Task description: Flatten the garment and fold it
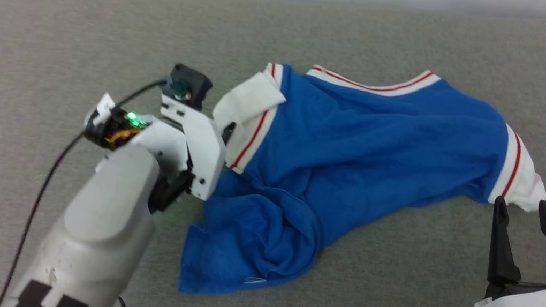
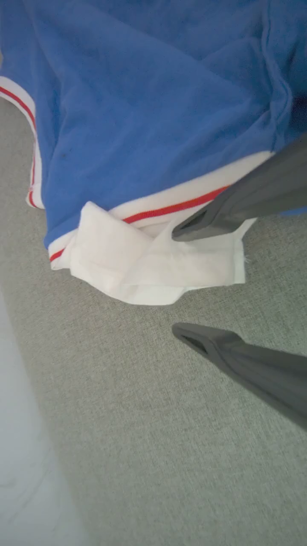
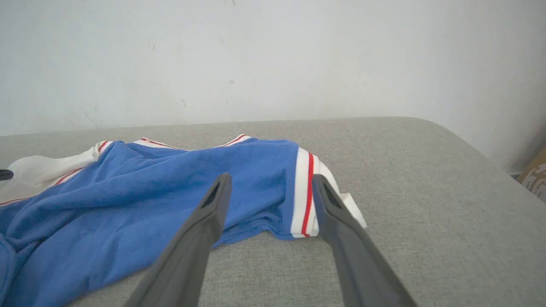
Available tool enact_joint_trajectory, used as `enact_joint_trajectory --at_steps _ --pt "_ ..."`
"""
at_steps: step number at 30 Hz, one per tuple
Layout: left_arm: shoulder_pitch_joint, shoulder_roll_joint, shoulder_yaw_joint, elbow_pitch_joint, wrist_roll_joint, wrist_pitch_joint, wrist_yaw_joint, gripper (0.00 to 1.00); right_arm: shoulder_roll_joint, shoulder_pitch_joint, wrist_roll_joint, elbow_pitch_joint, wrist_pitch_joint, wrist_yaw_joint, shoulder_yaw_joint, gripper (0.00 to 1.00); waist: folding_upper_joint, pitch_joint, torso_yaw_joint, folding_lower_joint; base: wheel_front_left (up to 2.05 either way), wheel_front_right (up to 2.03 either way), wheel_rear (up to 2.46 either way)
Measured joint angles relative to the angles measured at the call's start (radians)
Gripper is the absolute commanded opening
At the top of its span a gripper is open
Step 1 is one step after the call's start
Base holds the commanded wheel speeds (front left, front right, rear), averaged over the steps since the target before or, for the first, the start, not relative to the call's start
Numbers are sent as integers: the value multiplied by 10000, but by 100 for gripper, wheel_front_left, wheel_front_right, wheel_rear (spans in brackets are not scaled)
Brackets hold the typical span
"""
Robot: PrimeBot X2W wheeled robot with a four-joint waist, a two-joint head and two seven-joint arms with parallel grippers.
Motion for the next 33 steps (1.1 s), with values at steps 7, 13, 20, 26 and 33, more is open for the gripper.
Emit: enact_joint_trajectory --at_steps 7,13,20,26,33 --pt "-981 336 -178 1413 161 807 6 100 92 -106 13 458 -240 0 50 100 0 570 -543 0 0 0 0" --pt "-1566 336 -203 1929 65 652 12 0 127 -184 -4 625 -318 0 35 100 0 893 -745 -1 0 0 0" --pt "-915 238 431 1964 -504 -1636 474 0 42 -206 -113 652 -290 0 -44 100 0 747 -443 0 0 0 0" --pt "424 556 1565 1350 -1197 -3469 1237 0 -75 -38 -150 589 58 0 -12 100 0 262 109 -1 0 0 0" --pt "2515 819 2192 662 -1756 -4031 1542 5 -180 314 -136 585 857 0 190 100 0 -316 869 -2 0 0 0"
